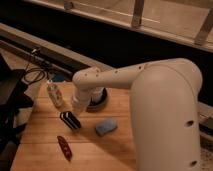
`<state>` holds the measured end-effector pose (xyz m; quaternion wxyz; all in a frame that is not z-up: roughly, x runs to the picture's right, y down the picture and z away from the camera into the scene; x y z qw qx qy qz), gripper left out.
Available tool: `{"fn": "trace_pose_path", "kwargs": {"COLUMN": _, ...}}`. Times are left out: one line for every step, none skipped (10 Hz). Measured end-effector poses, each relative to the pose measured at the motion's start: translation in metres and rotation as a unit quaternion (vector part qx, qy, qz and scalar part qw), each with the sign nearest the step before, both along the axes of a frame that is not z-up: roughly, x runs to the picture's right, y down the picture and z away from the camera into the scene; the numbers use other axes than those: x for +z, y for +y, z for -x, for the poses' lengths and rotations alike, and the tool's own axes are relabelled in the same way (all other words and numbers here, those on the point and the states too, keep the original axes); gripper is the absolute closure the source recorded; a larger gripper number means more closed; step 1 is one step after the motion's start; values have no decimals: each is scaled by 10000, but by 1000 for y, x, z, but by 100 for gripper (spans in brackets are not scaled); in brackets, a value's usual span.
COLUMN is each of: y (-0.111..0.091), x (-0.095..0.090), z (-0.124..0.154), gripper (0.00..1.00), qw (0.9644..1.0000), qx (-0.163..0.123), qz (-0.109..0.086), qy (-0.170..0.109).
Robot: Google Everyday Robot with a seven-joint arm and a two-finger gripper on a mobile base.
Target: Knock the eraser over
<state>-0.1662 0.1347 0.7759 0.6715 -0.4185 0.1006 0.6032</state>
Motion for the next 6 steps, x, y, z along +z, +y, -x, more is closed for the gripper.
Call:
{"fn": "trace_pose_path", "kwargs": {"y": 6, "x": 0, "z": 13, "gripper": 100, "qw": 9996, "qx": -74, "qz": 129, "qy": -257}}
{"fn": "trace_pose_path", "kwargs": {"y": 10, "x": 0, "z": 19, "gripper": 100, "qw": 9987, "qx": -145, "qz": 240, "qy": -434}}
{"fn": "trace_pose_path", "kwargs": {"y": 15, "x": 1, "z": 29, "gripper": 96, "qw": 9970, "qx": -248, "qz": 345, "qy": -642}}
{"fn": "trace_pose_path", "kwargs": {"y": 17, "x": -1, "z": 36, "gripper": 86, "qw": 9963, "qx": -385, "qz": 317, "qy": -701}}
{"fn": "trace_pose_path", "kwargs": {"y": 19, "x": -3, "z": 41, "gripper": 79, "qw": 9956, "qx": -507, "qz": 293, "qy": -730}}
{"fn": "trace_pose_path", "kwargs": {"y": 20, "x": -5, "z": 47, "gripper": 75, "qw": 9953, "qx": -544, "qz": 267, "qy": -761}}
